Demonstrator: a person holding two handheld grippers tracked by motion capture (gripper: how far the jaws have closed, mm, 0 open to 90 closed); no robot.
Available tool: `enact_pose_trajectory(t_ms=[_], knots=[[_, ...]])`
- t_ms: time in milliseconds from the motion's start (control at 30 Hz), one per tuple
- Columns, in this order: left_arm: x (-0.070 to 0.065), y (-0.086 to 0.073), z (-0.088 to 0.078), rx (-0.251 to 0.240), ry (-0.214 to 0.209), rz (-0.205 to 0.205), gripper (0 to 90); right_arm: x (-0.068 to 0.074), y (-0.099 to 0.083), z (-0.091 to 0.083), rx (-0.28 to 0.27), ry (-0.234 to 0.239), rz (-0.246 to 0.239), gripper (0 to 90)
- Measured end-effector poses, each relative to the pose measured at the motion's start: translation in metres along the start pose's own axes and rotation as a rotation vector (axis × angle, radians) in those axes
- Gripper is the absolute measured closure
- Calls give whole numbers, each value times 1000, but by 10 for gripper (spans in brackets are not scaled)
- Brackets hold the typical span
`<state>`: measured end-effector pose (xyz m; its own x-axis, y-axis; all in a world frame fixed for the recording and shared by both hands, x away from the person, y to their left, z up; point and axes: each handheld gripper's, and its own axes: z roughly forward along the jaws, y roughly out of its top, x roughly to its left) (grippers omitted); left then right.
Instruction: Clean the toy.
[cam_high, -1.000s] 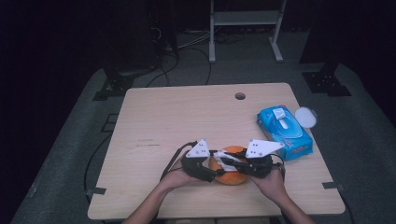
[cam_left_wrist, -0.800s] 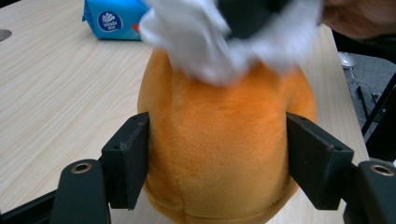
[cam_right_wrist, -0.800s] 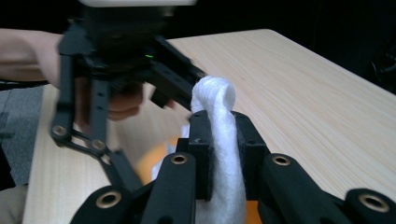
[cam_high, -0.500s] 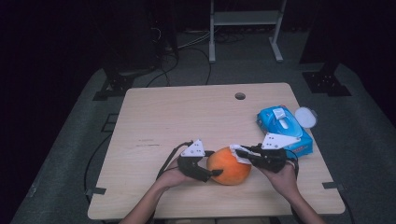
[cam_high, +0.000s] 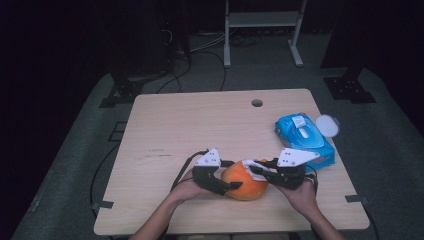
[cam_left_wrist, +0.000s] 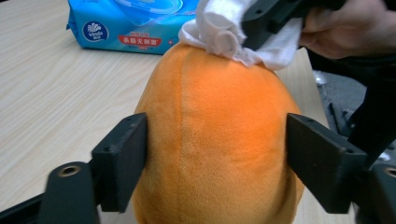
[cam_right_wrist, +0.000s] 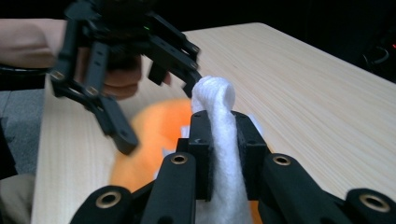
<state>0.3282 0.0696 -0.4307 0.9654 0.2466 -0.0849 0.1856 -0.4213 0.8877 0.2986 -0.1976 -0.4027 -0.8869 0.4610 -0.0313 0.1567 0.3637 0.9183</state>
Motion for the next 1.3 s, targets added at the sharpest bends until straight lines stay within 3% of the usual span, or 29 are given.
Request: enact_pose_trajectory(t_ms=[67,133,233,467,500,633,867,1100,1200,1300], knots=[[-2,1,0,8,3,19,265,7,5,6,1,18,-19,789],[-7,1,2,32,27,71,273,14,12,17,1,59,-33,788],[-8,-1,-1,55,42,114,300,16,18,27,17,67,-38,791],[4,-12,-8,56,27,62,307,-6,9,14,10,4,27,791],[6,-13,-8,50,21,50,307,-13,2,6,1,-6,60,791],[6,-12,-7,46,12,47,298,-14,-8,-5,-2,-19,84,790],[6,-12,-7,48,1,39,280,-4,-7,-5,-3,-21,59,788],[6,-13,-7,59,8,42,290,10,6,16,0,39,11,787],[7,-15,-9,58,8,39,297,7,12,22,6,37,6,788],[8,-16,-10,54,3,30,299,-4,9,18,0,20,39,788]])
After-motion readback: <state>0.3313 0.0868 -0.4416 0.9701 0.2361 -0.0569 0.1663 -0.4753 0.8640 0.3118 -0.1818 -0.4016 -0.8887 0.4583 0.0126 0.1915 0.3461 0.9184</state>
